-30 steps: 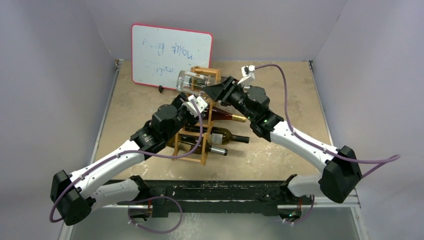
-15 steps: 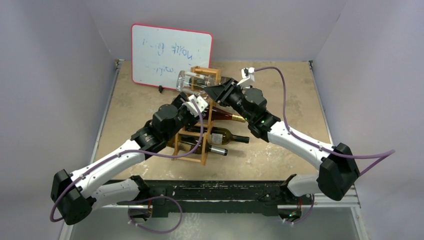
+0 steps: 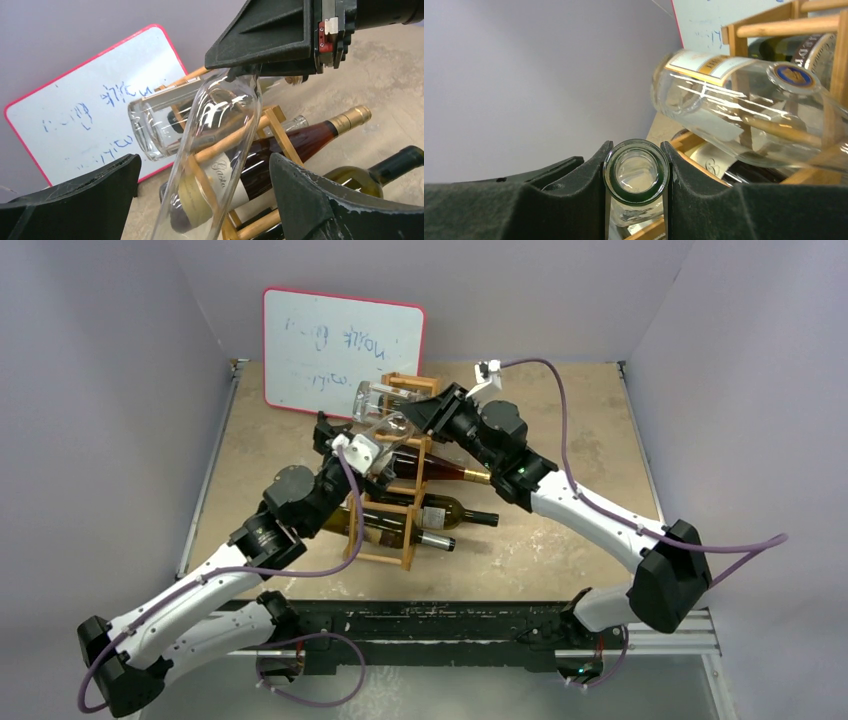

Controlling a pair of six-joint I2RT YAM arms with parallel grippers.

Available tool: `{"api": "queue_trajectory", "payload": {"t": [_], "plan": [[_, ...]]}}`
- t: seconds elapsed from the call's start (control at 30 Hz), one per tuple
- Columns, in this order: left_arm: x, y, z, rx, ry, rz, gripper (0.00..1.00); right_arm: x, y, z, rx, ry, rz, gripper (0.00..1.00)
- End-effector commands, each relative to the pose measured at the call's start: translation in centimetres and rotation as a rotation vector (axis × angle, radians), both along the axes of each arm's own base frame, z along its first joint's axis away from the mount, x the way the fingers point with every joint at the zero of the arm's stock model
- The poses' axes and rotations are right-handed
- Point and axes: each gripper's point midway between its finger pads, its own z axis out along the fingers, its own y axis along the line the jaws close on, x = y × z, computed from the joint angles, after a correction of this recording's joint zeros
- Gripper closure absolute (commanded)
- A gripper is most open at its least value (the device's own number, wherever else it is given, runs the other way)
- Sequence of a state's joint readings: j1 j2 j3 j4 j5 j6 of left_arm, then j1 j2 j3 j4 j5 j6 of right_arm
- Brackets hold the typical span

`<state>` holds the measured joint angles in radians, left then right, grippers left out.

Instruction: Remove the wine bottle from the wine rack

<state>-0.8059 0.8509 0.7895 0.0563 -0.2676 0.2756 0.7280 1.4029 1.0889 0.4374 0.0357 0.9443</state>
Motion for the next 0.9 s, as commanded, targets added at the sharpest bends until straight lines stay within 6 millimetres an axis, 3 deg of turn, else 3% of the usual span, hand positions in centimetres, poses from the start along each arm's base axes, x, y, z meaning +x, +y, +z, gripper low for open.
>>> {"api": "queue_trajectory", "payload": {"t": [0.0, 0.1, 0.27, 0.47, 0.63, 0.77, 0.87], "plan": [[-0.2, 0.8, 2.8, -0.073, -0.072, 0.024, 0.0, -0.2, -0.1, 9.0, 0.162, -0.152, 0.0, 1.0], [0.0, 1.9, 3.3, -0.093, -0.077, 0.082, 0.0, 0.1, -0.1, 10.3, 0.166, -0.171, -0.003, 1.0], [-0.3, 5.9, 4.8, -0.18, -0.124, 0.248, 0.0, 0.9, -0.7, 13.5, 0.157, -0.221, -0.014, 1.0], [-2.1, 10.7, 6.5, -0.322, -0.19, 0.393, 0.0, 1.9, -3.6, 16.8, 0.167, -0.274, -0.064, 1.0], [-2.4, 11.8, 6.5, -0.324, -0.209, 0.434, 0.0, 2.4, -8.3, 19.7, 0.157, -0.325, -0.138, 1.0], [-1.7, 10.5, 5.9, -0.284, -0.183, 0.402, 0.0, 1.0, -13.5, 22.2, 0.092, -0.378, -0.266, 1.0], [-1.2, 9.5, 5.4, -0.268, -0.16, 0.378, 0.0, -0.1, -18.6, 23.5, 0.005, -0.41, -0.412, 1.0]]}}
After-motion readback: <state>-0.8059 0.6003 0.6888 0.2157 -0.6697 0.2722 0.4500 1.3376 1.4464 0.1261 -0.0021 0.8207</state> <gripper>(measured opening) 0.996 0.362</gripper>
